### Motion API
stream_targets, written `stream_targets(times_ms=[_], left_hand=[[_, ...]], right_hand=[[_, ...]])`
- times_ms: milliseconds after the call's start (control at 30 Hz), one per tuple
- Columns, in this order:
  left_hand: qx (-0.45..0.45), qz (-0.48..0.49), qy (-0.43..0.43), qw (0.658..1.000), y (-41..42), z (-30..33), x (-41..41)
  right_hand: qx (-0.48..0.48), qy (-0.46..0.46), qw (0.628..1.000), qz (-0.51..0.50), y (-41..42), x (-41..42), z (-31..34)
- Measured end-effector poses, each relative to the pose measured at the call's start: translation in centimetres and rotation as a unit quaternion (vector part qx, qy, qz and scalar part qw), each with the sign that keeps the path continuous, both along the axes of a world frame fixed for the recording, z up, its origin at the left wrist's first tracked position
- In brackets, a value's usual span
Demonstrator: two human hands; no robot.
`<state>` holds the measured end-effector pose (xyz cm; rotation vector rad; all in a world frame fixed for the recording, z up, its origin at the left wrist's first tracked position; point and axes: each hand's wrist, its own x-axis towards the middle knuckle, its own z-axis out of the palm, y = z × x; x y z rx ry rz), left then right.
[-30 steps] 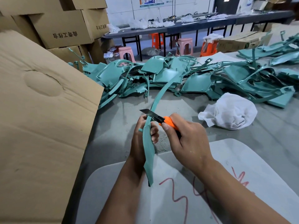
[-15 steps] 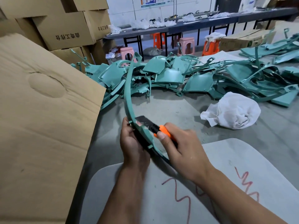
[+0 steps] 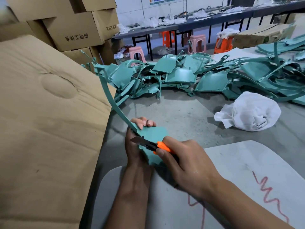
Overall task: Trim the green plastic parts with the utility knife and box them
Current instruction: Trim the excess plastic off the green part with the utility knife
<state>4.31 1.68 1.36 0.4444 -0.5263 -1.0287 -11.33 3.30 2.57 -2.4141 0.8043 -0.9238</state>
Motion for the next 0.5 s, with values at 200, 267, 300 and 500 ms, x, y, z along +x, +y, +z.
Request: stream_targets(times_ms=[200,267,300,500], left_hand=[[0.006,-0.003,0.018,1.0,-0.16,0.1,-0.07],[-0.005,0.001,0.014,1.0,-0.1,0.05,-0.13],[-0.007,0.002,0.015,1.0,-0.04,0.04,-0.14],[-0.001,0.015,0.019,1.0,0.01,0.27,-0.59]], right_hand=[[-0.021,0.024,0.999,-0.017,0.3,0.4,-0.14],[-0.012,0.006,1.0,-0.021,0.36,0.43,-0.18],[-0.001,-0.008,1.0,-0.024,0.31,0.42,-0.24],[-0.018,0.019,0.999,-0.04,0.34,0.5,-0.35]])
